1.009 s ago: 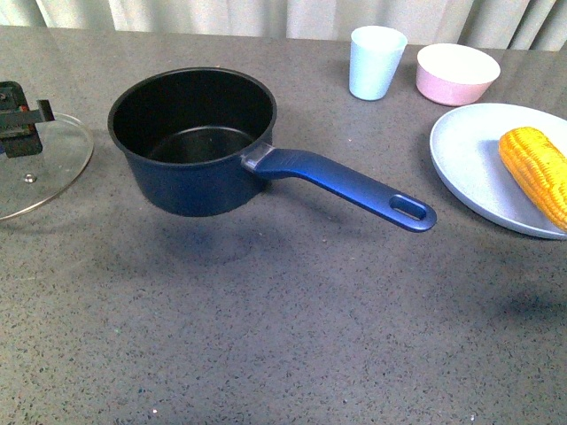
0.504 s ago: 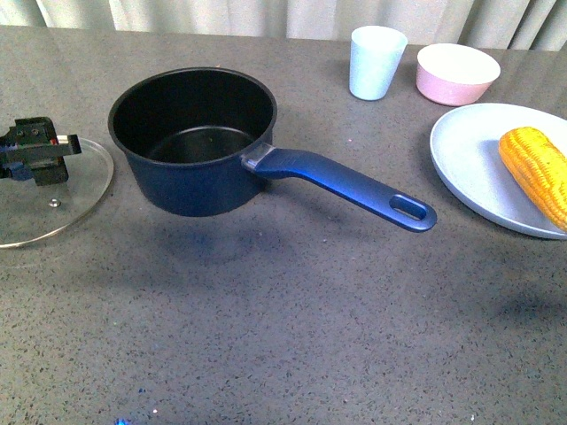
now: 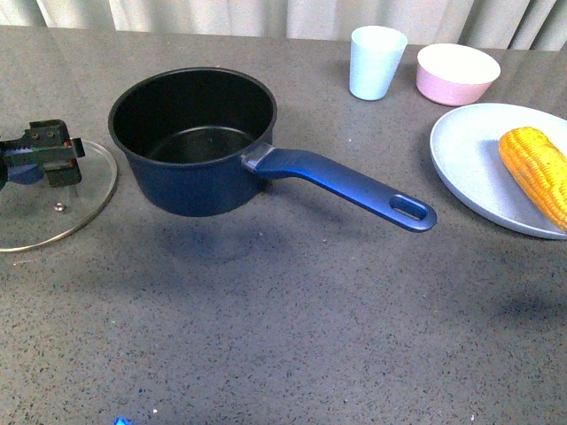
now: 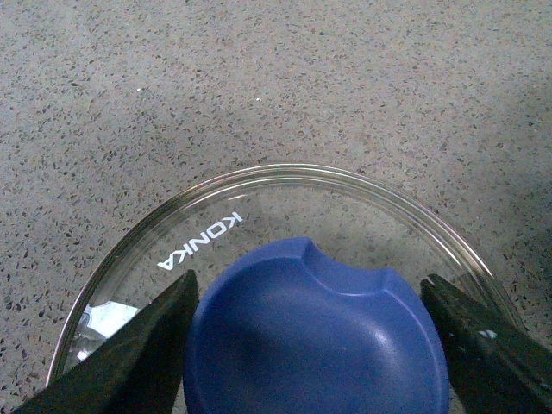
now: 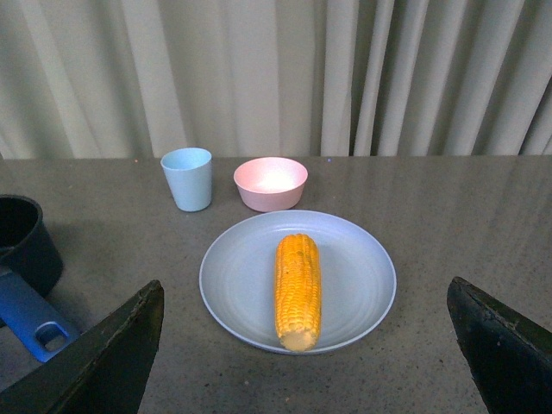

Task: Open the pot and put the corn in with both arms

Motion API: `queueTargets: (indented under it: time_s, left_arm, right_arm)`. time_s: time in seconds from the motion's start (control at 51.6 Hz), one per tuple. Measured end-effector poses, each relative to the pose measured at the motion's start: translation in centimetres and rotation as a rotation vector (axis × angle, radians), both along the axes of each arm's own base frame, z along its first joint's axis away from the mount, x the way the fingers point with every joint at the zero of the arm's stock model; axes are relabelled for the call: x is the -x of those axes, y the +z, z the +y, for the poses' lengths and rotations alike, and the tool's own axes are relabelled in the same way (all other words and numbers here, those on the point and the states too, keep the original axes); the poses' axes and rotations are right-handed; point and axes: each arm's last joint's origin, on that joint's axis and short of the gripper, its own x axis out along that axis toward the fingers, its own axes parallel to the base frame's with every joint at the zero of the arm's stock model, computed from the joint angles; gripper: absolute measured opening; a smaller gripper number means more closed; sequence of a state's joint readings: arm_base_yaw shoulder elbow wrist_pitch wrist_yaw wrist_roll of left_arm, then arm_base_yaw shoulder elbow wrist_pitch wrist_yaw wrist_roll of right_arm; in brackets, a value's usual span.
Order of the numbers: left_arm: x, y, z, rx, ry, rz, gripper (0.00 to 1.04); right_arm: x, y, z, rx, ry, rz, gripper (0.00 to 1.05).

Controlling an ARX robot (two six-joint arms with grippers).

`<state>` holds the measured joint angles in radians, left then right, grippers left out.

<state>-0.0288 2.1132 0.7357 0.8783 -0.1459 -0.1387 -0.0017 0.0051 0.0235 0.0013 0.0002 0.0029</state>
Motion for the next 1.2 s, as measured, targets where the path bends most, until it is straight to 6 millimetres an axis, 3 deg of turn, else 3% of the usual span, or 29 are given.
queueTargets:
  time_s: [0.097, 0.388, 0.679, 0.834, 1.086, 1.203]
  left_arm:
    - [0.3, 0.1, 0.0, 0.000, -0.012, -0.003, 0.97]
    - [2.4, 2.5, 0.6, 0.004, -0.025, -0.042, 0.96]
    - [6.5, 8.5, 1.5, 0.030, -0.047, -0.151, 0.96]
    - [9.8, 10.8, 0.6, -0.053, -0.141, -0.471, 0.68]
    - [14.3, 10.7, 0.6, -0.077, -0.146, -0.475, 0.18]
    - [15.5, 10.8, 0.6, -0.076, -0.146, -0.477, 0.01]
  right_arm:
    - [0.0, 0.0, 0.0, 0.000, 0.000, 0.000, 0.96]
    - [0.0, 0.0, 0.0, 0.000, 0.000, 0.000, 0.96]
    - [0.0, 0.0, 0.0, 0.000, 0.000, 0.000, 0.96]
    - [0.0, 0.0, 0.0, 0.000, 0.000, 0.000, 0.96]
    - [0.0, 0.0, 0.0, 0.000, 0.000, 0.000, 0.96]
    - [0.0, 0.0, 0.0, 0.000, 0.000, 0.000, 0.96]
